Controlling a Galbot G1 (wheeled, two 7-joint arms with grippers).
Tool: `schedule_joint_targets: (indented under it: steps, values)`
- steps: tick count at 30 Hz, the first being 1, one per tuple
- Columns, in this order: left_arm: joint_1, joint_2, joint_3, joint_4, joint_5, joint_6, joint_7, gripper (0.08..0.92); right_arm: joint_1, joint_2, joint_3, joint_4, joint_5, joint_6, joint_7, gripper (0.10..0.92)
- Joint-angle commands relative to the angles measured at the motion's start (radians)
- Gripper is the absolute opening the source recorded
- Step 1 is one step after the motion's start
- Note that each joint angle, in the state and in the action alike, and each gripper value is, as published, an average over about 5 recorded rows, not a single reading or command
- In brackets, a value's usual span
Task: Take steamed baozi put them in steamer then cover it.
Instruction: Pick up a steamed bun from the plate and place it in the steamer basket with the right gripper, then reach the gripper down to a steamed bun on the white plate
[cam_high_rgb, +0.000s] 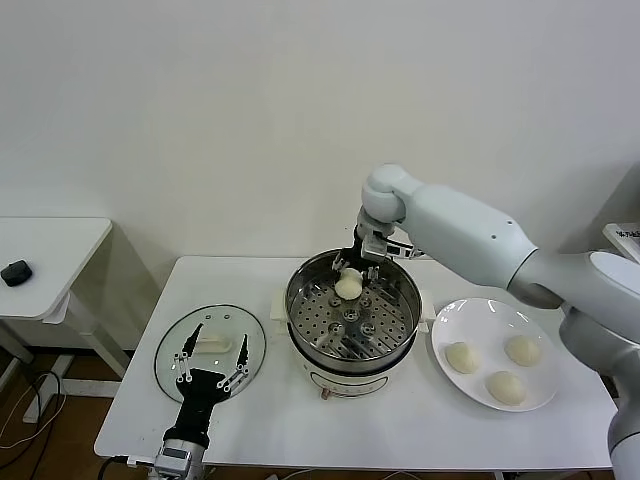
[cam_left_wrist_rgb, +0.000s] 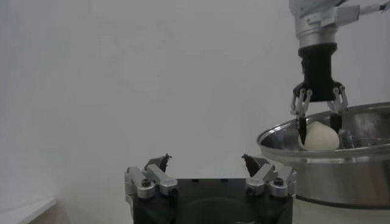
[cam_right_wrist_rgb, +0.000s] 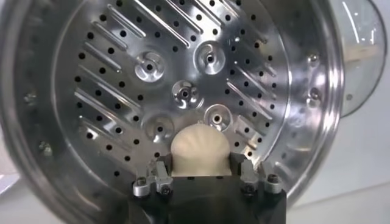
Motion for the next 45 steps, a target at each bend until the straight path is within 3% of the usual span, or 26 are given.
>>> schedule_joint_targets:
  steps: [1,5,9,16,21,27,34,45]
  values:
    - [0.000,0.001,-0.002,0.002,-0.001,-0.001,-0.001,0.823,-0.027,0.025,0.016,-0.024,-0.049,0.018,0.008,0.661]
    - [0.000,0.001,-0.002,0.001,-0.002,0.000,-0.001,0.823,0.001,-0.012,-0.001,0.017,0.019,-0.017,-0.006,0.758]
    - [-0.001,0.002,0.000,0.001,-0.002,0.001,-0.002,0.823,0.068,-0.102,-0.061,0.098,0.210,-0.141,-0.042,0.817]
    - [-0.005,0.002,0.010,-0.004,-0.001,0.004,-0.002,0.823,0.306,-0.348,-0.227,0.254,0.621,-0.468,-0.065,0.822]
    - [-0.005,0.002,0.022,-0.008,0.000,0.006,-0.002,0.823,0.425,-0.481,-0.359,0.237,0.764,-0.643,-0.074,0.823]
    - [-0.004,0.004,0.029,-0.016,0.000,0.008,-0.002,0.823,0.394,-0.572,-0.436,0.166,0.801,-0.726,-0.091,0.823]
    - [0.000,0.009,0.024,-0.011,0.000,0.006,-0.004,0.823,0.199,-0.640,-0.414,0.145,0.738,-0.753,-0.055,0.823]
    - [-0.002,0.003,0.024,-0.009,0.001,0.010,-0.007,0.823,-0.046,-0.635,-0.267,0.146,0.644,-0.775,0.062,0.823]
